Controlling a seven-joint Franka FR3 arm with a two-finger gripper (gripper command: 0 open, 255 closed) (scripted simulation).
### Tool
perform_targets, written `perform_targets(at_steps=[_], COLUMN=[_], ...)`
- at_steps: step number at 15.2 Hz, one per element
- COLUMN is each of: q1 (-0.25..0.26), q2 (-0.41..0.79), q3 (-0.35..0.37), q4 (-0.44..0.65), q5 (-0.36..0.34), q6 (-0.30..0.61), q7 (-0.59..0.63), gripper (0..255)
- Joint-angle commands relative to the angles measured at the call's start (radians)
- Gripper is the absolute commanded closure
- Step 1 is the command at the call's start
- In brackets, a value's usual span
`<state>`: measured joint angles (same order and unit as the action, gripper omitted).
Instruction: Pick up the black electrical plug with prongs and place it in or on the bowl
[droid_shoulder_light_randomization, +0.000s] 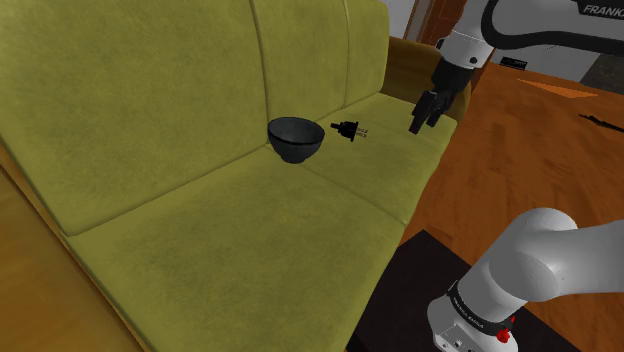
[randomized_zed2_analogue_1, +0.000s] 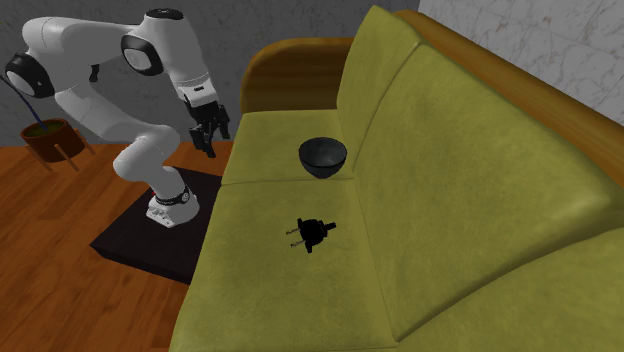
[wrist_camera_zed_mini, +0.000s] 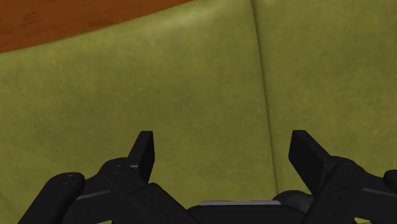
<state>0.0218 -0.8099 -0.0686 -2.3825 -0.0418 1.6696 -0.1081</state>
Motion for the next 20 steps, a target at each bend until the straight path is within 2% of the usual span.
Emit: perform_targets(at_steps=[1, 10, 20], q1=[0.000, 0.026, 0.042], q2=[0.000, 0.355, 0.775], q3=[0.000, -0.103, -0.175], q4=[0.000, 0.166, 0.478], q5=[0.000, -0.020, 0.046], q6=[0.000, 0.161, 0.228], q7=[0.000, -0.169, -0.368], gripper=[0, 0, 0])
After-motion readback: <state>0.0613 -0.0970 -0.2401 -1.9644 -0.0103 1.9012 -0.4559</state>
